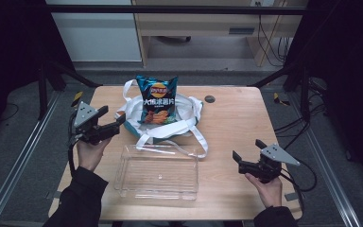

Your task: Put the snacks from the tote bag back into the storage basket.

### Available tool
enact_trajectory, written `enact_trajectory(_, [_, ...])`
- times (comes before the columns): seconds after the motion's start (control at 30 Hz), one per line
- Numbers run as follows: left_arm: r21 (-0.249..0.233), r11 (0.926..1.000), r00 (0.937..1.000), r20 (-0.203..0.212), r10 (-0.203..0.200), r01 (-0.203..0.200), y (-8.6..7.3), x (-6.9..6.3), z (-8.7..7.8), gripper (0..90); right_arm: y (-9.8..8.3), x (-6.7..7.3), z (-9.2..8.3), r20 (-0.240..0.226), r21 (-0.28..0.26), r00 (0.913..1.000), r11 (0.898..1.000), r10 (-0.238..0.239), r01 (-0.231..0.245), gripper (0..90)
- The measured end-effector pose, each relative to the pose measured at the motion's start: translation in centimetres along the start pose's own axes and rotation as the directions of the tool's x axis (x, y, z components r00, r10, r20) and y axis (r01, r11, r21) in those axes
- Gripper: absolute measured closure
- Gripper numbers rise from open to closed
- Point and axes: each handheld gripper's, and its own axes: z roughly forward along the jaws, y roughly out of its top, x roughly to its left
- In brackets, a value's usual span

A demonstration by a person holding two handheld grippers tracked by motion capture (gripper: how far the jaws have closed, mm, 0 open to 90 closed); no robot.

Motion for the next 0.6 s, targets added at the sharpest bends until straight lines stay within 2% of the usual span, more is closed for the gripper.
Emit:
enact_trajectory(0.3, [-0.003, 1.0000, 0.9998, -0.020, 0.003, -0.003, 1.2, 0.2, 2.0, 26.7, 0.0, 0.1, -0.1, -0.003, 0.000, 1.0000, 1.000, 0.001, -0.001, 4.9])
enact_trajectory(0.6, [0.008, 1.0000, 0.9999, -0.010, 0.004, -0.003, 2.5, 0.3, 5.3, 26.7, -0.1, 0.1, 0.0, 0.001, 0.007, 1.0000, 1.000, -0.006, 0.006, 4.9])
